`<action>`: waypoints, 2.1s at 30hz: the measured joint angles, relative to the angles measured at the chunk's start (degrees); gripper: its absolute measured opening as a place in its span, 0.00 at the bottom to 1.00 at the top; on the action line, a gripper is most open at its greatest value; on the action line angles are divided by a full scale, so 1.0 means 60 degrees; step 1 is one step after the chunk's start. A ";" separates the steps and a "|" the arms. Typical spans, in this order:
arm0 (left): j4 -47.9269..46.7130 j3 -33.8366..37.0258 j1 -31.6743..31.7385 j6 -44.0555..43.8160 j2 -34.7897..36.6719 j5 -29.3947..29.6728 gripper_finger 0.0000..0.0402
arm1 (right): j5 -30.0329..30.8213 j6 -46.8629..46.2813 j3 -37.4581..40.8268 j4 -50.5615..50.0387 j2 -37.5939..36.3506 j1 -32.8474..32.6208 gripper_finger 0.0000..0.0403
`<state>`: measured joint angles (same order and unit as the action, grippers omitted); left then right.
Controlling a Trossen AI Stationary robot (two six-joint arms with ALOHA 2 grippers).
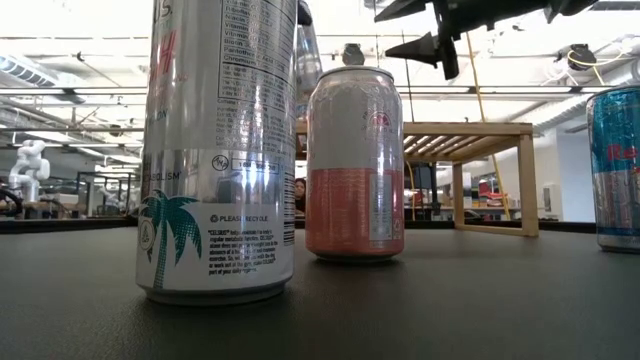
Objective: Place canned beverage on shelf
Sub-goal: Put the blue soda can on the shelf aligned with the other blue soda can
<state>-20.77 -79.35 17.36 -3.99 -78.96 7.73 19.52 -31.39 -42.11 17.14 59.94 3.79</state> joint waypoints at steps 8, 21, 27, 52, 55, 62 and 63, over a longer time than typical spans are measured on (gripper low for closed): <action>-0.1678 -0.1734 0.0768 0.0557 -0.1135 -0.0441 0.59 | -0.0009 -0.0402 0.0000 -0.0271 0.0004 -0.0004 0.64; -0.2622 -0.3012 0.1704 0.1245 -0.2292 -0.0897 0.59 | -0.0013 -0.0417 -0.0004 -0.0570 0.0007 -0.0004 0.64; -0.2572 -0.2987 0.2067 0.0976 -0.2292 -0.1035 0.59 | -0.0010 -0.0417 -0.0004 -0.0763 0.0007 0.0011 0.64; -0.2149 -0.2185 0.2085 0.0222 -0.2284 -0.1818 0.59 | -0.0012 -0.0410 -0.0004 -0.1125 0.0007 0.0378 0.64; -0.2158 -0.2185 0.2085 0.0224 -0.2284 -0.1818 0.59 | -0.0020 -0.0399 -0.0004 -0.1122 0.0007 0.0379 0.64; -0.2167 -0.2185 0.2045 0.0222 -0.2284 -0.1821 0.59 | -0.0042 -0.0400 -0.0004 -0.1120 0.0007 0.0379 0.66; -0.2167 -0.2185 0.2030 0.0227 -0.2284 -0.1819 0.59 | -0.0042 -0.0395 -0.0004 -0.1120 0.0007 0.0379 0.67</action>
<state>-33.78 -92.47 29.54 -2.63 -92.66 -3.19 19.27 -33.76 -42.13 10.41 59.99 6.07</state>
